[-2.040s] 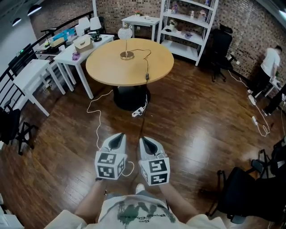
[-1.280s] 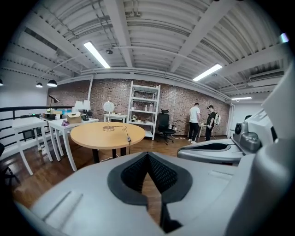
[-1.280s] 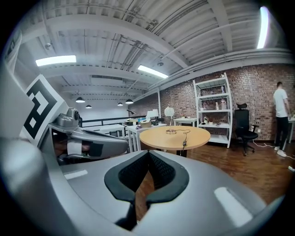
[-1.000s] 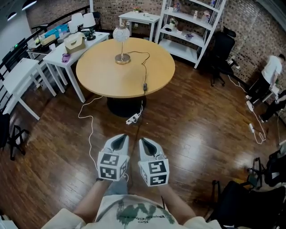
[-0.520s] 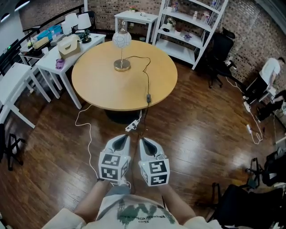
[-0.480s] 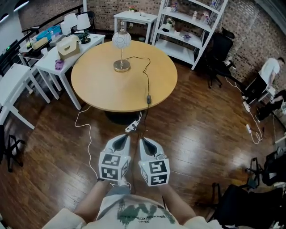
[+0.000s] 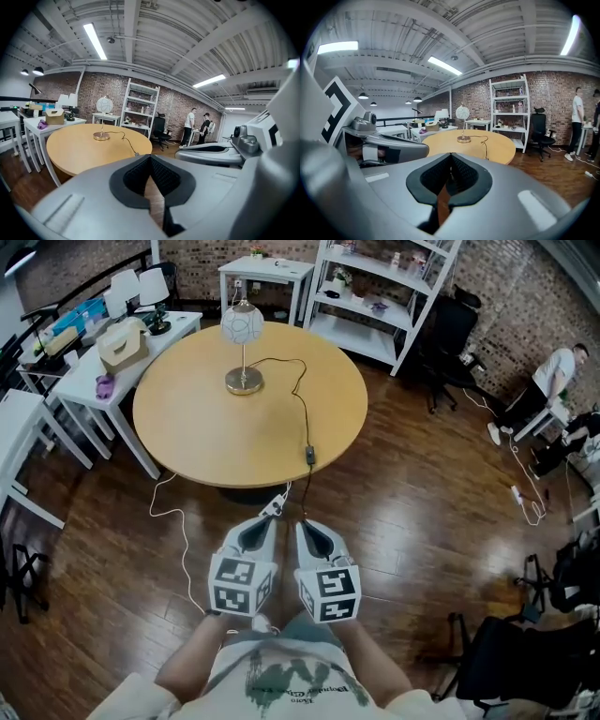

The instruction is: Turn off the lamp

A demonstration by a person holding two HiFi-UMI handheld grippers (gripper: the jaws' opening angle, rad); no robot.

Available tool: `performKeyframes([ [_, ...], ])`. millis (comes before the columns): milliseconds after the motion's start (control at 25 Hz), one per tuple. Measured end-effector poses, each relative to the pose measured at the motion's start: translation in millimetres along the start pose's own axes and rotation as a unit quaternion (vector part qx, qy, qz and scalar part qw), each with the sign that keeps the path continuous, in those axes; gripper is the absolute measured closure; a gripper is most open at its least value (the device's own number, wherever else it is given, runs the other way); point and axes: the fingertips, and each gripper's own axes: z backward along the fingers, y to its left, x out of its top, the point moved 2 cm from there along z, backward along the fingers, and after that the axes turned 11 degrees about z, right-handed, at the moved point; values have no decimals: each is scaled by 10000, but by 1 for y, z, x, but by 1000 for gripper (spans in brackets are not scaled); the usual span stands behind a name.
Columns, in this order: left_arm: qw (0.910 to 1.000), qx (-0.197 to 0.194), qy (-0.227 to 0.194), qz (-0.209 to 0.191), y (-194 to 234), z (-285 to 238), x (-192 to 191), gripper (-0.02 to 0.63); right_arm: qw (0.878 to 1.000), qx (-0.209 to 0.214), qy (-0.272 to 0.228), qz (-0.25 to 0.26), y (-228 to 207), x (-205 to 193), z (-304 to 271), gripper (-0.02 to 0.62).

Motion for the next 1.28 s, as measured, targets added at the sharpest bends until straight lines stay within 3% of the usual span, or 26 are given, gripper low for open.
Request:
performKeyframes([
  [200, 10000, -32, 86, -12, 6, -29, 7, 615, 9999, -106, 59, -77, -28, -8, -28, 595],
  [600, 9995, 282, 104, -3, 36, -107, 29, 615, 9998, -89, 186, -35, -104, -26, -120, 594],
  [960, 9982, 564, 172, 92, 51, -184, 51, 615, 9978, 253, 611, 41, -154, -53, -196, 579],
  [1280, 9953, 917, 252, 192, 73, -213, 46, 615, 9930, 462, 1079, 143, -172, -94, -247, 575],
])
